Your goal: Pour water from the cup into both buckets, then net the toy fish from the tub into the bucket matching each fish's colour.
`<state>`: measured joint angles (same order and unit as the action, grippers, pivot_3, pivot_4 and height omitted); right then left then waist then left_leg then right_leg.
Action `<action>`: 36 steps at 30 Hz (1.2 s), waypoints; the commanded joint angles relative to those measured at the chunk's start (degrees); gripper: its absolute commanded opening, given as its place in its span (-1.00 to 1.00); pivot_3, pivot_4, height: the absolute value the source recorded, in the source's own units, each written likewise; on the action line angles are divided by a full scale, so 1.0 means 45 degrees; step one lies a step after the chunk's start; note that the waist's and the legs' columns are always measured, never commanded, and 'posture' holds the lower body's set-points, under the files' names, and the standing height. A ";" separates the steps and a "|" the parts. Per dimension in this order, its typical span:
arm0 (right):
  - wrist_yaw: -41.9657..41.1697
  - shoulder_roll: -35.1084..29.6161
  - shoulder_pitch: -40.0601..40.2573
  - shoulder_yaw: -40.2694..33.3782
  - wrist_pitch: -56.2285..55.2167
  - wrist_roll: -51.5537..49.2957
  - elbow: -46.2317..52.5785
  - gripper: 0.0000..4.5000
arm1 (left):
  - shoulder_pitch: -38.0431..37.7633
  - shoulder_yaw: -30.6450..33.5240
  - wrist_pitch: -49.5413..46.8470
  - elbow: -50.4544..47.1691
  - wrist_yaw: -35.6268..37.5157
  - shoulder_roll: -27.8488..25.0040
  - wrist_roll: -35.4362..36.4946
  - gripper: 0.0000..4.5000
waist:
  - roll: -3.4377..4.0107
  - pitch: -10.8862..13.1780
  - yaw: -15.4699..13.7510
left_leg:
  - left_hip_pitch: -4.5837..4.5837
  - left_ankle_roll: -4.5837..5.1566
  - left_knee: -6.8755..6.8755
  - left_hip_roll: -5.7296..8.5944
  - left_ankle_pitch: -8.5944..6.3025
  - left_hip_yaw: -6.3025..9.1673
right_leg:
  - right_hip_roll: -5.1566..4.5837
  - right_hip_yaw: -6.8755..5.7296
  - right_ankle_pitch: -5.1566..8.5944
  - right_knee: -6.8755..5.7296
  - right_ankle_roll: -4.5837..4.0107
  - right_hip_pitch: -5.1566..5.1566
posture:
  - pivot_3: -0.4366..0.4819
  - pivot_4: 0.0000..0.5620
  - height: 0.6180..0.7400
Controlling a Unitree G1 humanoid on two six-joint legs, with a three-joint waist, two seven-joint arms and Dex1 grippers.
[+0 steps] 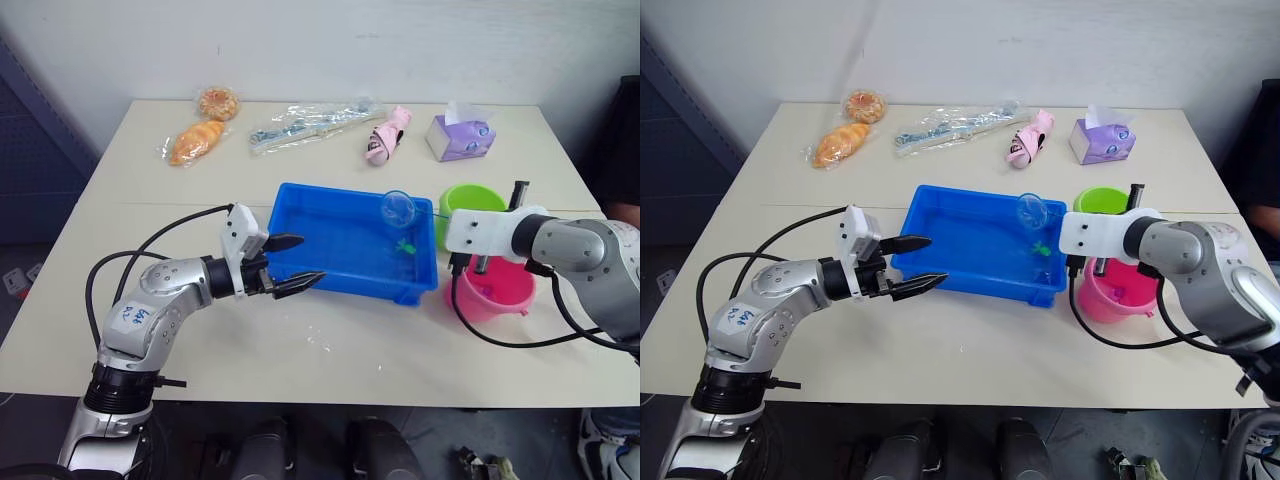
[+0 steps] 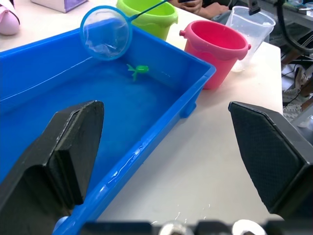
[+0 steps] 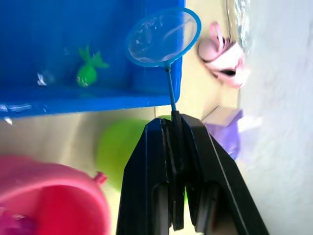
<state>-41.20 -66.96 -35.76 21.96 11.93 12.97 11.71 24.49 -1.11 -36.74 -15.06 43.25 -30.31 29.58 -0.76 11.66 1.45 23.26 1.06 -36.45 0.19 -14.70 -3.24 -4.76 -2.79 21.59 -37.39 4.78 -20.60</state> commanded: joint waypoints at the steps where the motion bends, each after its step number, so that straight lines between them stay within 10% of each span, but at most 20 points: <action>1: -0.0611 -0.0140 -0.0634 -0.0126 -0.2452 0.1207 -0.0963 -1.00 | 0.0118 0.0079 0.0192 -0.0362 -0.0017 0.0056 0.0024 0.94 | 0.0000 0.0000 0.0001 | -0.0001 0.0000 0.0000 0.0000 0.0000 0.0001 | 0.0000 -0.0001 0.0000 0.0000 0.0000 -0.0001 | -0.05 -0.47 0.98; 9: -0.2025 0.0025 -0.0983 -0.0543 -0.4907 0.1850 -0.2305 -1.00 | 0.0041 0.0085 0.0141 -0.0503 -0.0159 0.0250 0.0048 0.94 | 0.0001 0.0000 -0.0004 | 0.0000 0.0000 -0.0017 -0.0001 0.0000 0.0003 | 0.0000 -0.0007 0.0000 -0.0008 0.0000 0.0005 | -0.05 -0.47 0.98; 36: -0.4166 0.1187 0.2998 -0.3441 0.0617 -0.0259 0.2029 -1.00 | 0.0089 0.0070 0.0076 -0.0218 0.0996 -0.0610 -0.0043 0.94 | 0.0004 0.0001 -0.0277 | 0.0001 0.0023 -0.0135 -0.0018 -0.0023 0.0029 | 0.0009 -0.0019 0.0000 -0.0055 -0.0001 0.0048 | -0.05 -0.47 0.98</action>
<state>-58.38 -62.03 -22.73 9.13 10.97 14.21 17.93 25.35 -1.68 -36.73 -14.77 46.85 -32.33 28.85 -0.75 11.66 0.21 23.26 1.16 -37.05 0.10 -14.80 -3.11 -4.72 -2.88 21.59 -37.64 4.77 -20.38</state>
